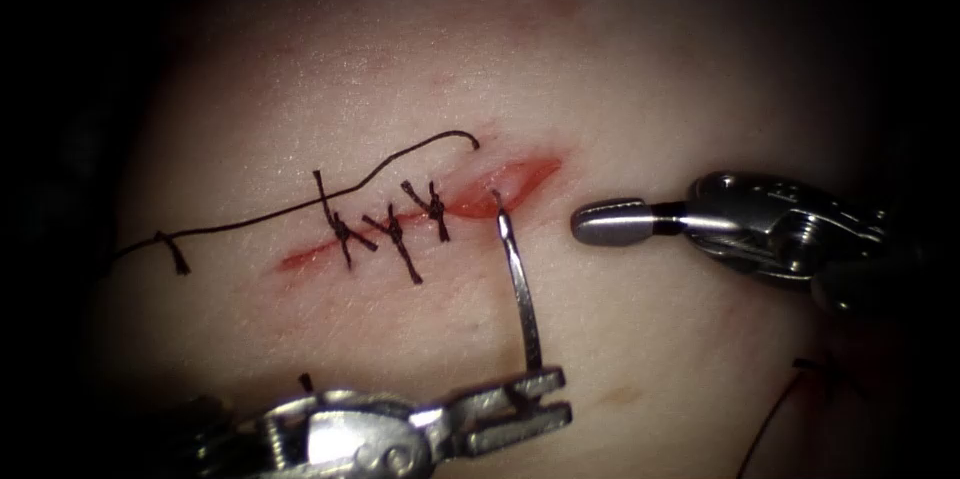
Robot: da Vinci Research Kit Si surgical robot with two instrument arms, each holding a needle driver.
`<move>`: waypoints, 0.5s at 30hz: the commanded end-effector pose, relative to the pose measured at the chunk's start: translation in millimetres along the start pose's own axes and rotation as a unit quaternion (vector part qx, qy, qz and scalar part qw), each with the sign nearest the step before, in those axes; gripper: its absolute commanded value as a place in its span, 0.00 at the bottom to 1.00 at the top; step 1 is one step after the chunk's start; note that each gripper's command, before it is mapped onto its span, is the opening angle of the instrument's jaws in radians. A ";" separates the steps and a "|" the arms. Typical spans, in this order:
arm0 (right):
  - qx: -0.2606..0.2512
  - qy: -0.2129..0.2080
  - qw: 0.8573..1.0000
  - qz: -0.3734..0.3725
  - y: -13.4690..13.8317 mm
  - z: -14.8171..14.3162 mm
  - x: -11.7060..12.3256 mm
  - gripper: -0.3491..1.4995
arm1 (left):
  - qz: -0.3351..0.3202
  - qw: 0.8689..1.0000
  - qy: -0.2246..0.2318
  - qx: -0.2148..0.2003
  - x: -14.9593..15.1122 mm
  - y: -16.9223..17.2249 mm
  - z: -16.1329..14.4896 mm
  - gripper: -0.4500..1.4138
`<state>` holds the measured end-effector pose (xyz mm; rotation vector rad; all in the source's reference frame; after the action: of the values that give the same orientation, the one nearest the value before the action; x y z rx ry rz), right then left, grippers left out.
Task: Wound Closure
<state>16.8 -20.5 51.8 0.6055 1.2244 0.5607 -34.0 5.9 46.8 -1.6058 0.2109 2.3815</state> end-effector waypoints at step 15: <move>0.024 -0.053 0.994 0.094 -1.4 0.5 0.0 0.71 | 0.072 0.997 -0.026 0.024 2.5 -0.2 0.3 0.00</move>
<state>16.5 -20.8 50.9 0.8014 1.0828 0.6771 -34.6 6.2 44.5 -1.5512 0.3921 2.5083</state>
